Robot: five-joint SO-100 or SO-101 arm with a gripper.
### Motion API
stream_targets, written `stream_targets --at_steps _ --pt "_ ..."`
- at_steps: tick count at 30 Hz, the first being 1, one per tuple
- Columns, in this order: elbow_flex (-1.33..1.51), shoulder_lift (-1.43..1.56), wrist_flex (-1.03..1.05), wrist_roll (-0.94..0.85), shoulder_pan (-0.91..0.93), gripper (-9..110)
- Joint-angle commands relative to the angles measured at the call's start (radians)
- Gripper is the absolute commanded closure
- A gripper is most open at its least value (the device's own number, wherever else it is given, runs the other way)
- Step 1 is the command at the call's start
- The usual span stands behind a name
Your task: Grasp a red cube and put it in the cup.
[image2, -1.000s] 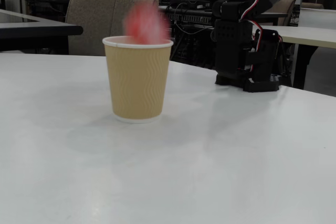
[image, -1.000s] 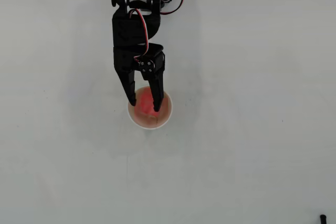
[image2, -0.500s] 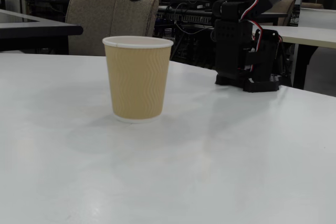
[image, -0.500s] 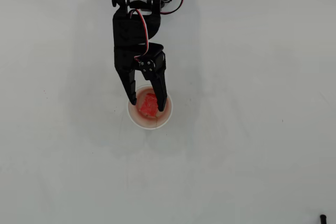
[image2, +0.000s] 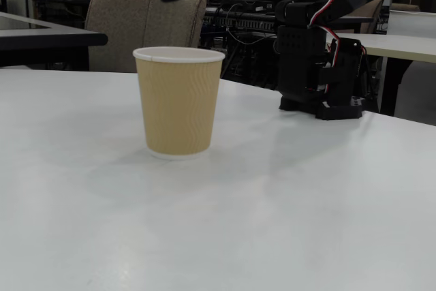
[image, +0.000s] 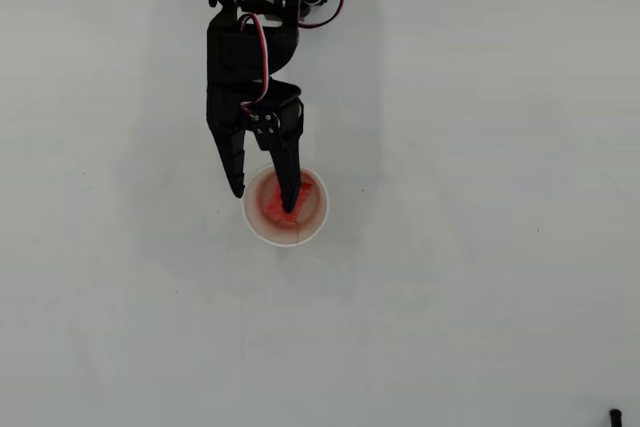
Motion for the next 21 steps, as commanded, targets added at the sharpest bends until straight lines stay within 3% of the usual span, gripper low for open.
stream_targets --at_steps 1,7,12,21 --pt "-0.015 0.023 -0.044 0.023 0.048 80" --pt "0.008 0.049 -0.067 0.112 0.104 81" --pt "0.117 0.133 -0.086 0.239 0.117 92" --pt "0.275 0.272 -0.063 0.545 0.097 101"
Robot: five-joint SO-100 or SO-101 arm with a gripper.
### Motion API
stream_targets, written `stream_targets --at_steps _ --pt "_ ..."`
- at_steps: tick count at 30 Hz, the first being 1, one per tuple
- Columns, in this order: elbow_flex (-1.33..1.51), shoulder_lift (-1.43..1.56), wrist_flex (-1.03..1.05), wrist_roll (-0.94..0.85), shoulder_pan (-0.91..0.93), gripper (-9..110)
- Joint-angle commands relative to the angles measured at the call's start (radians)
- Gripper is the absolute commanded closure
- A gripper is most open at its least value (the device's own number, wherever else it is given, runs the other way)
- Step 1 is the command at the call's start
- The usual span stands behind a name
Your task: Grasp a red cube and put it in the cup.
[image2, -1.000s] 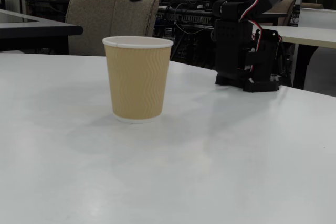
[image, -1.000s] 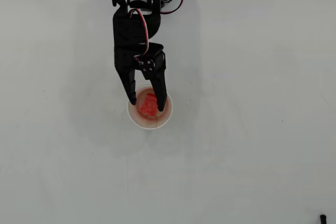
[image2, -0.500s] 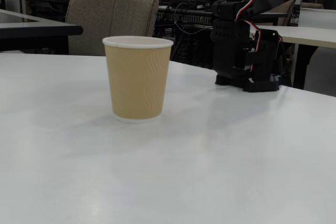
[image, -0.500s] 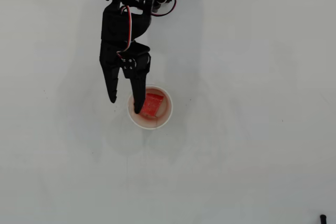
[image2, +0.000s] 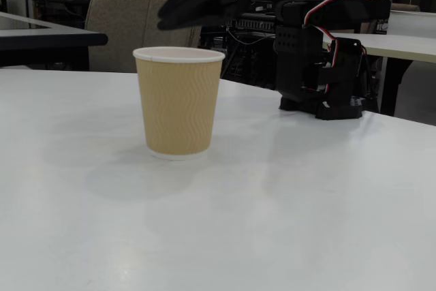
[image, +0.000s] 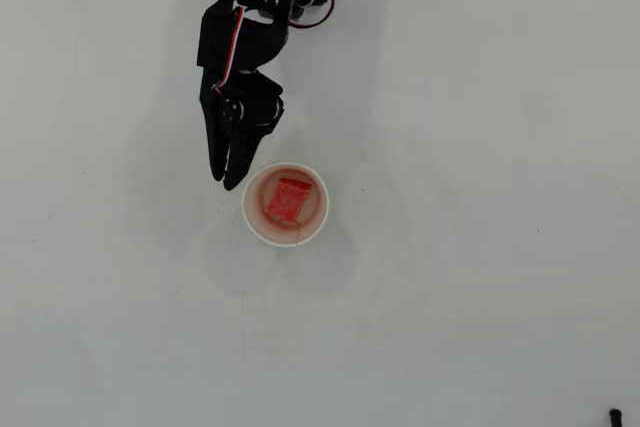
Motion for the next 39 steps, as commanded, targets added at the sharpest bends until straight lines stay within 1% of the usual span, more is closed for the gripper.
stream_targets --at_steps 1,4,8,11,14,18,23,32,39 --pt "0.012 0.049 0.011 0.140 -0.015 101" --pt "0.051 0.075 0.044 0.206 -0.046 101" --pt "0.086 0.094 0.140 0.265 -0.077 101" --pt "0.137 0.118 0.144 0.275 -0.094 101" --pt "0.166 0.126 0.138 0.328 -0.107 101" --pt "0.186 0.127 0.164 0.423 -0.130 101" --pt "0.183 0.127 0.247 0.560 -0.138 101" --pt "0.258 0.129 0.259 0.666 -0.141 101" --pt "0.268 0.129 0.322 0.672 -0.149 101"
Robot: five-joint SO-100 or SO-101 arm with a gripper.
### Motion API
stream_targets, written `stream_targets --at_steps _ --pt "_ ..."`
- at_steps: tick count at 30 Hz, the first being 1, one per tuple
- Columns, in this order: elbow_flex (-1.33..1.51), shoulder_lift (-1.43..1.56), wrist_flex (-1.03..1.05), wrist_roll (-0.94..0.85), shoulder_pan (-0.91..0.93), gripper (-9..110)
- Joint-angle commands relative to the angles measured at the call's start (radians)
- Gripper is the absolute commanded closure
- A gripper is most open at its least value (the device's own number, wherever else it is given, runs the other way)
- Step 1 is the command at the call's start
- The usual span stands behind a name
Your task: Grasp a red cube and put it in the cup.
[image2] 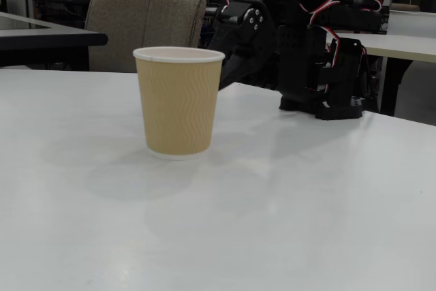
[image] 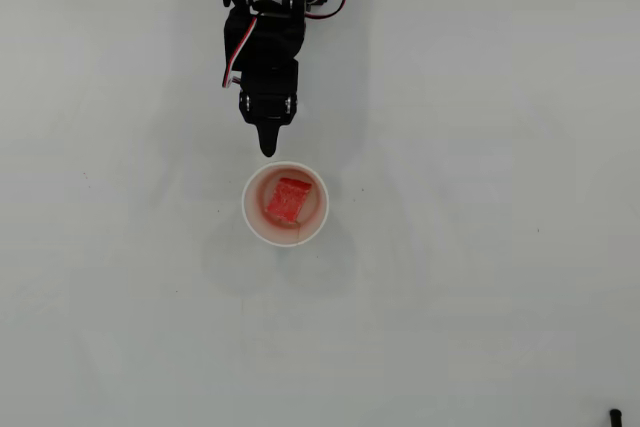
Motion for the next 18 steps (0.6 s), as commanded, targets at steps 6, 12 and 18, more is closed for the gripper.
stream_targets --at_steps 6,12,18 --pt "0.072 0.015 0.018 0.009 -0.040 101" --pt "0.072 0.015 0.018 0.009 -0.055 101" --pt "0.072 0.015 0.011 0.078 -0.063 101"
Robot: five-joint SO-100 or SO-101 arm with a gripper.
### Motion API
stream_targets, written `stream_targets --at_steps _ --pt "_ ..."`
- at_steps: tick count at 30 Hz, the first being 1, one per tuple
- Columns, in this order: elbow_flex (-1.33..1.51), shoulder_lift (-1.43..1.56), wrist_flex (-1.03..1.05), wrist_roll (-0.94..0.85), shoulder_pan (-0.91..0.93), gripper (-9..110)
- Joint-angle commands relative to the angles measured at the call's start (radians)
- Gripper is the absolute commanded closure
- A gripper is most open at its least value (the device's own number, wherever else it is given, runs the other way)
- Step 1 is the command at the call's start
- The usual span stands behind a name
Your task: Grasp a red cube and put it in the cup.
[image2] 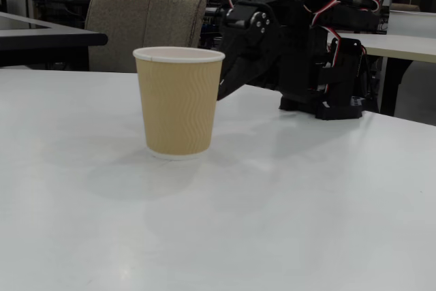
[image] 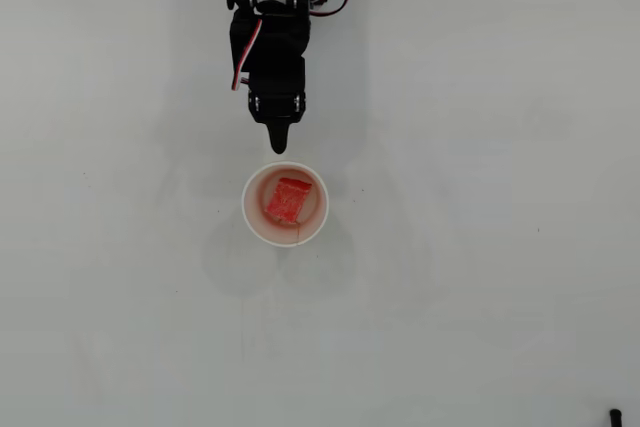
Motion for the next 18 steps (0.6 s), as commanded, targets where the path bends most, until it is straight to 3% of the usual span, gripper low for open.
stream_targets --at_steps 1,18 --pt "0.072 0.015 -0.008 0.081 0.002 101" --pt "0.072 0.015 -0.014 0.117 -0.110 101"
